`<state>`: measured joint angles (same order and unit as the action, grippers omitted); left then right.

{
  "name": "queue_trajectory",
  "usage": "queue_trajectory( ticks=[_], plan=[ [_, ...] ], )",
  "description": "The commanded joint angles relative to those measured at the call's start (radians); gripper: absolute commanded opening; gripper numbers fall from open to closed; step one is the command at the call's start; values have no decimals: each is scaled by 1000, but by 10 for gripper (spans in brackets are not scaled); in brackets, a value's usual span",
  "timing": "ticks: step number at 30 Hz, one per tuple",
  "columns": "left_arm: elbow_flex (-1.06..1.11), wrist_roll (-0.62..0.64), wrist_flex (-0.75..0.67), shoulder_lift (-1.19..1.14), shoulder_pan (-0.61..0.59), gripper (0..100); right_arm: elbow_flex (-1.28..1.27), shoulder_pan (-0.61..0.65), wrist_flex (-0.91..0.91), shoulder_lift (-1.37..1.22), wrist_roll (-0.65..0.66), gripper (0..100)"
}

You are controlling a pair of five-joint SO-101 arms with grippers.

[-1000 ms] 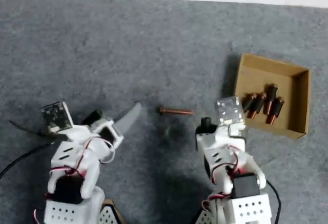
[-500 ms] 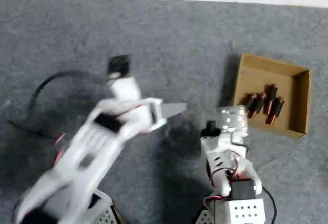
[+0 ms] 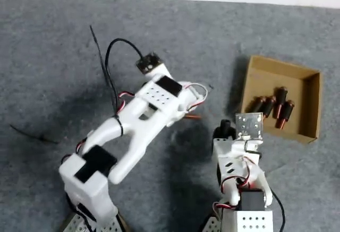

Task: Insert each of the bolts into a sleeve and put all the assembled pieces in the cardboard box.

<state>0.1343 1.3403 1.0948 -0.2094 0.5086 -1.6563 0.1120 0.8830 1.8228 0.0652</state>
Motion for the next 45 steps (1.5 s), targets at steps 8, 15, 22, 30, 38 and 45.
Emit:
queue_trajectory(
  ticks=[8,15,22,30,38,45],
  plan=[
    [-61,86,-80,-200,-18,454,13,-12,-30,15,-2,4],
    [-61,127,-161,-242,-96,453,13,-12,-31,15,-2,4],
    [-54,129,-176,-243,-108,331,8,-12,-53,15,-2,4],
    [-58,126,-176,-245,-163,27,7,-12,-58,15,-2,4],
    [-50,123,-176,-246,-168,25,7,-12,-58,15,-2,4],
    [-96,121,-86,-237,-170,24,7,-12,-54,15,-2,4]
  ],
)
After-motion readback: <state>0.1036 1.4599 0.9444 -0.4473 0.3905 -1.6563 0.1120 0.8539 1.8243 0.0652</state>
